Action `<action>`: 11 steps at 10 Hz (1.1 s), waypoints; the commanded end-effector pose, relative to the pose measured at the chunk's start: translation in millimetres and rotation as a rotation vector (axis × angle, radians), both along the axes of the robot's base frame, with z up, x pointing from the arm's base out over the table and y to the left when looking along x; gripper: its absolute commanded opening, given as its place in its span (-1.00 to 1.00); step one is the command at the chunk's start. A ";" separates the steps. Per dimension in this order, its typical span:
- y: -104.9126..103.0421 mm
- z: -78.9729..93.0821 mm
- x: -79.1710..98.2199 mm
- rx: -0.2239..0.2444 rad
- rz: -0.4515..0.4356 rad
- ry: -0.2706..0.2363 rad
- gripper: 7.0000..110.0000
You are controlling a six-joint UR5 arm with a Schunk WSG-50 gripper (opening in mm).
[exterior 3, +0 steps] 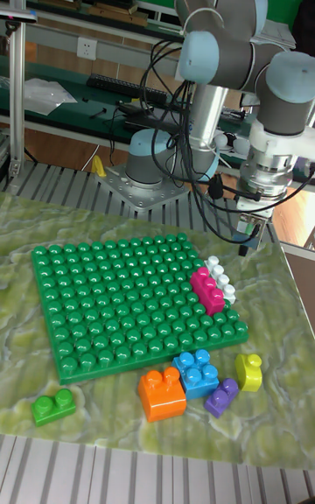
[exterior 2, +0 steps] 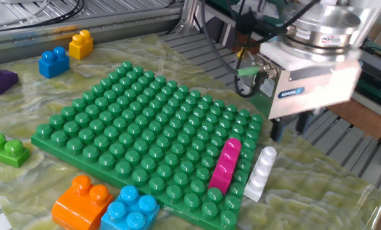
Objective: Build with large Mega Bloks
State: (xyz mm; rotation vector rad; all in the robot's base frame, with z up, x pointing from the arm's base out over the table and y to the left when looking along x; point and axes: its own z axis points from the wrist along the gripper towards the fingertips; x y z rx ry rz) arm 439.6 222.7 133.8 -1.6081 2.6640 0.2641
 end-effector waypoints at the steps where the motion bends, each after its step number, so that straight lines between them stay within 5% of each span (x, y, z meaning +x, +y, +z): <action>1: 29.8 -0.8 15.6 -0.007 -0.310 -0.010 -0.71; 3: 24.6 0.0 30.9 -0.142 -0.557 -0.060 -0.71; 5: 40.4 -1.6 48.9 -0.158 -0.617 -0.076 -0.71; 6: 42.4 -1.5 50.1 -0.149 -0.638 -0.077 -0.71; 7: 46.2 -1.4 51.7 -0.131 -0.660 -0.076 -1.00; 10: 59.1 0.7 67.0 -0.059 -0.712 -0.111 -1.00; 11: 70.5 1.8 66.7 -0.014 -0.750 -0.088 -1.00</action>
